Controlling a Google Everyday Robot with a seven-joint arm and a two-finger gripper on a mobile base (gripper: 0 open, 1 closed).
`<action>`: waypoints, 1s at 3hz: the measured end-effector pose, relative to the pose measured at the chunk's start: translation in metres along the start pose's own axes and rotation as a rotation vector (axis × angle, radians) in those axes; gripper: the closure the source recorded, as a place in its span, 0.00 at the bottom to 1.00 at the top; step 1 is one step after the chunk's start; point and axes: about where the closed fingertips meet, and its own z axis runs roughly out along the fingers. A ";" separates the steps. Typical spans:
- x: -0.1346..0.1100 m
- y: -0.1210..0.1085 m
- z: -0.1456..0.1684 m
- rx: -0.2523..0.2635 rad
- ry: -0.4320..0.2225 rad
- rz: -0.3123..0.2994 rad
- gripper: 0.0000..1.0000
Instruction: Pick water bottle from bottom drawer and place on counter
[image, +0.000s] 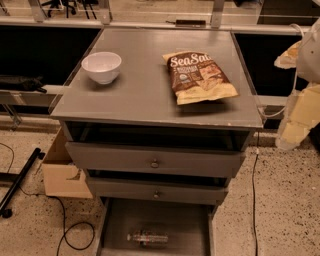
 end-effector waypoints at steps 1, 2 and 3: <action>0.000 0.000 0.000 0.002 -0.003 0.000 0.00; 0.012 0.000 0.012 -0.048 -0.046 0.018 0.00; 0.029 0.008 0.039 -0.152 -0.141 0.049 0.00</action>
Offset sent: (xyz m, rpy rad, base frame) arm 0.0027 -0.0312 -0.0478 0.1822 0.1440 0.0148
